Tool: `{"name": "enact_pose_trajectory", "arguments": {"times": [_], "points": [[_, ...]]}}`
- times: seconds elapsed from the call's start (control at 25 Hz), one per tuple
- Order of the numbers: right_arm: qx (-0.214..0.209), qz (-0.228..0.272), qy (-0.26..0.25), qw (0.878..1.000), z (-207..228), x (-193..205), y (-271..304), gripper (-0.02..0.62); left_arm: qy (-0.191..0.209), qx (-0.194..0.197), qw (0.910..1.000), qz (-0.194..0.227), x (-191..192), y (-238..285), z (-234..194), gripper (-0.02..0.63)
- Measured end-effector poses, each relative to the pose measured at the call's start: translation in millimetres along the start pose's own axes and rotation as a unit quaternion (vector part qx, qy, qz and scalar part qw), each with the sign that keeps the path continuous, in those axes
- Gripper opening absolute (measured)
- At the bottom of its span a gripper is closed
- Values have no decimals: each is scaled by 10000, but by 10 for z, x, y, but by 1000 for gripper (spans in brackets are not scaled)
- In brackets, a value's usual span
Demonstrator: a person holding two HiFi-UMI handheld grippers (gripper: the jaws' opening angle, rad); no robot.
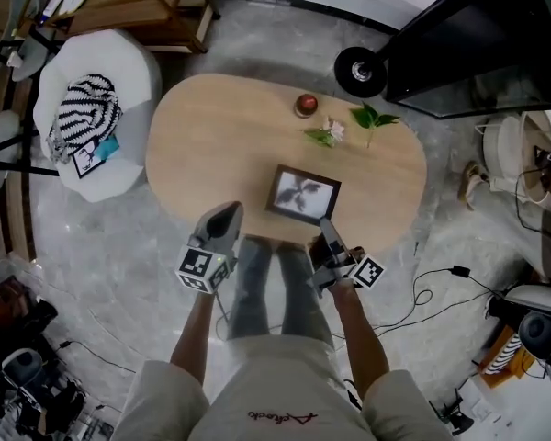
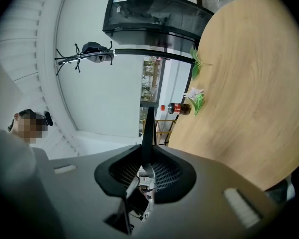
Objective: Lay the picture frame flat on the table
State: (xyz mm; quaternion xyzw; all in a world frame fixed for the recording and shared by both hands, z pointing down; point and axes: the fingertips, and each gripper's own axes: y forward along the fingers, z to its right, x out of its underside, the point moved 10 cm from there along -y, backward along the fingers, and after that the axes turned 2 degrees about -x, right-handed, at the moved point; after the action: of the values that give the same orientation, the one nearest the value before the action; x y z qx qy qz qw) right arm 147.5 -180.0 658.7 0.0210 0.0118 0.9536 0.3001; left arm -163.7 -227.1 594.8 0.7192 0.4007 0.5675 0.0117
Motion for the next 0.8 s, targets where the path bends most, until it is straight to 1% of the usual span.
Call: {"name": "enact_pose_trajectory", "arguments": {"times": [0.2,0.44,0.6,0.8], "points": [[146,-109,61,9998,414,98,-66,76,-148,13,9998,-139,451,148,-124,0],[257,-254,154,9992,810,286,-199,76,-290,-46,9990,-327,929,184,-217,0],[300,-369,227,9986,1037,402,-285,75,-332,-86,9987,-377,1172,236,-287,0],[352,-451,283,9980,1303,492,-355,75,-395,-85,9985,-383,1360,324,-315,0]]}}
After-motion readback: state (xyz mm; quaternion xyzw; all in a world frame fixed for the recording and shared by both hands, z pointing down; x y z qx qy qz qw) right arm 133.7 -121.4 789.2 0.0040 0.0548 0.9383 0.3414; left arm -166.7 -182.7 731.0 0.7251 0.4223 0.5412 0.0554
